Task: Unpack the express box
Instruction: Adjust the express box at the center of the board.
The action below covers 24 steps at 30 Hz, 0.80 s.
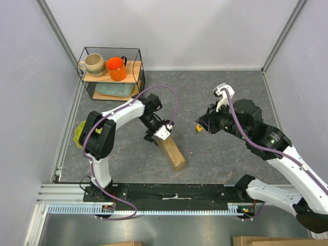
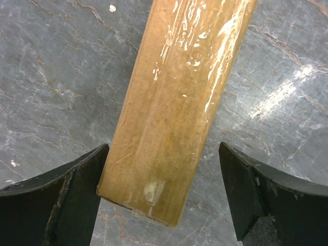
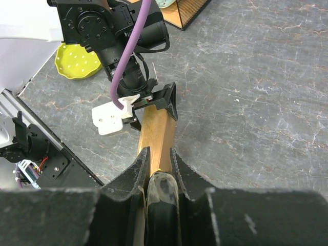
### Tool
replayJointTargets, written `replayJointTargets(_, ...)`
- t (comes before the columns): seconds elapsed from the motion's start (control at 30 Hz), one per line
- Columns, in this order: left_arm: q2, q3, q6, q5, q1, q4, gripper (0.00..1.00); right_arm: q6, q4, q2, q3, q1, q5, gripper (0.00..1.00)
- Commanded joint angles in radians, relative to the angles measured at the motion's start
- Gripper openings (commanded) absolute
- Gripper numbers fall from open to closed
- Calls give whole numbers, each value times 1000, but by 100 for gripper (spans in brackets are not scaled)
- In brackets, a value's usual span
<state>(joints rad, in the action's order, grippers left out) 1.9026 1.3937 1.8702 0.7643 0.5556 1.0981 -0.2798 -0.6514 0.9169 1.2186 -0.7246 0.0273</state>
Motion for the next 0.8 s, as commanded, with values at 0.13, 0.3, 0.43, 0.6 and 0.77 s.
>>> replayJointTargets(0.13, -31, -48, -143, 119, -54, 16, 89, 8, 61, 16, 15, 2, 8, 0)
replayJointTargets(0.3, -43, -64, -200, 151, -66, -4, 86, -1, 75, 20, 7, 2, 20, 0)
replayJointTargets(0.43, -82, -117, -320, 162, -74, -84, 86, -4, 78, 22, 5, 2, 19, 0)
replayJointTargets(0.6, -112, -154, -463, 152, -82, -162, 77, -9, 85, 19, -5, 1, 17, 0)
replayJointTargets(0.77, -137, -206, -548, 132, -85, -239, 75, -10, 95, 30, -7, 1, 23, 0)
